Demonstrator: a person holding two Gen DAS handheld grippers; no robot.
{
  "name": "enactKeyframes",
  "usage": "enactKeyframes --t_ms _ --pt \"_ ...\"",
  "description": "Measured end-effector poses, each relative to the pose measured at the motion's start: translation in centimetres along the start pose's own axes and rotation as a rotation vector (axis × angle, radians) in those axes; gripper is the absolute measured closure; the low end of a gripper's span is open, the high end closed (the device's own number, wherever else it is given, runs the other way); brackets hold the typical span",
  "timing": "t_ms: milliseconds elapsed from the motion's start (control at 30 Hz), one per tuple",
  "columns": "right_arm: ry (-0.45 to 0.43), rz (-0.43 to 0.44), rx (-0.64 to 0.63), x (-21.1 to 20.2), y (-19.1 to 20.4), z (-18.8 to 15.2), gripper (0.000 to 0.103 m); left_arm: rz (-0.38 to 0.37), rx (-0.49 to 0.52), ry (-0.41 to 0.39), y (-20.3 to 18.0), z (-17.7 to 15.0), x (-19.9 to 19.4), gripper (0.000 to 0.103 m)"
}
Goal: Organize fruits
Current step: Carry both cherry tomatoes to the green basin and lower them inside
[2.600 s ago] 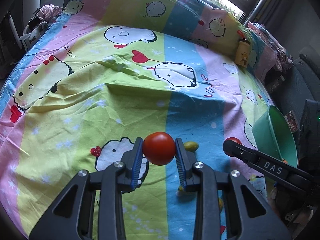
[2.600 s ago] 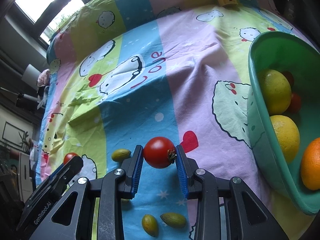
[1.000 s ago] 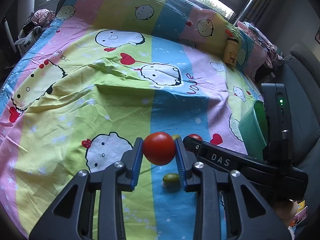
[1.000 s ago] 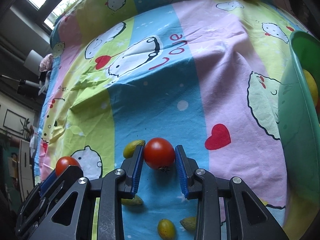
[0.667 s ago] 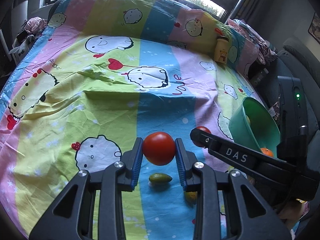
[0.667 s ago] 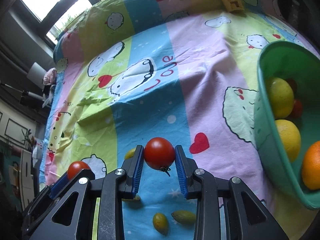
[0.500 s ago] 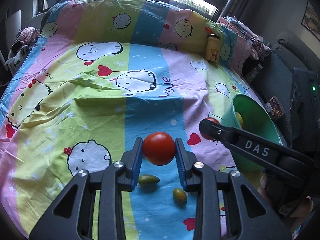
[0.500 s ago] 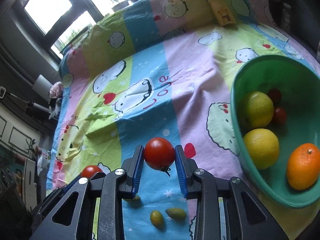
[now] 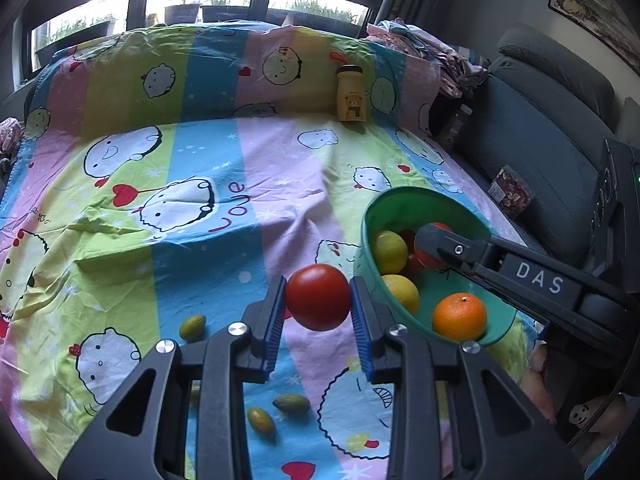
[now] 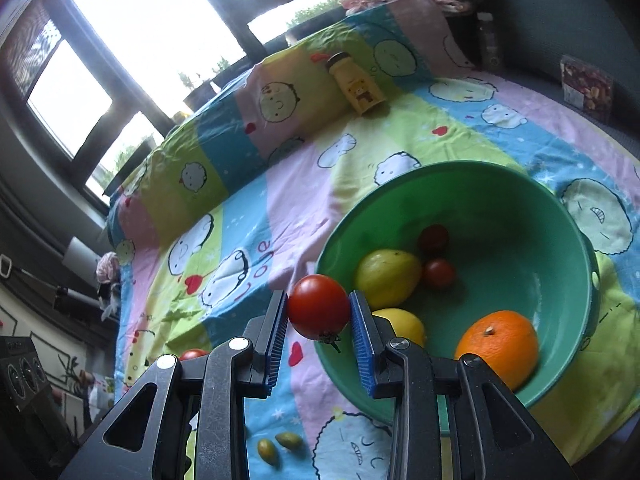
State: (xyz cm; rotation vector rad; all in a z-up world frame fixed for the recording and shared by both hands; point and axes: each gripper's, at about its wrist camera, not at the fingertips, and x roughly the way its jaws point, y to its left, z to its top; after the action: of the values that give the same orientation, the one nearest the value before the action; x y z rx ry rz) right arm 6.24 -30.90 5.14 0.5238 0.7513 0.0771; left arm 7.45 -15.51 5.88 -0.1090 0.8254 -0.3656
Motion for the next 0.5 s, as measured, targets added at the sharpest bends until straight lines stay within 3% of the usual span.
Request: enactKeyframes --t_ms 500 --pt "-0.012 -0.067 0.151 -1.0 -5.9 0.9 0.07 -0.075 0.094 0.065 -5.1 0.5 3.4 0.072"
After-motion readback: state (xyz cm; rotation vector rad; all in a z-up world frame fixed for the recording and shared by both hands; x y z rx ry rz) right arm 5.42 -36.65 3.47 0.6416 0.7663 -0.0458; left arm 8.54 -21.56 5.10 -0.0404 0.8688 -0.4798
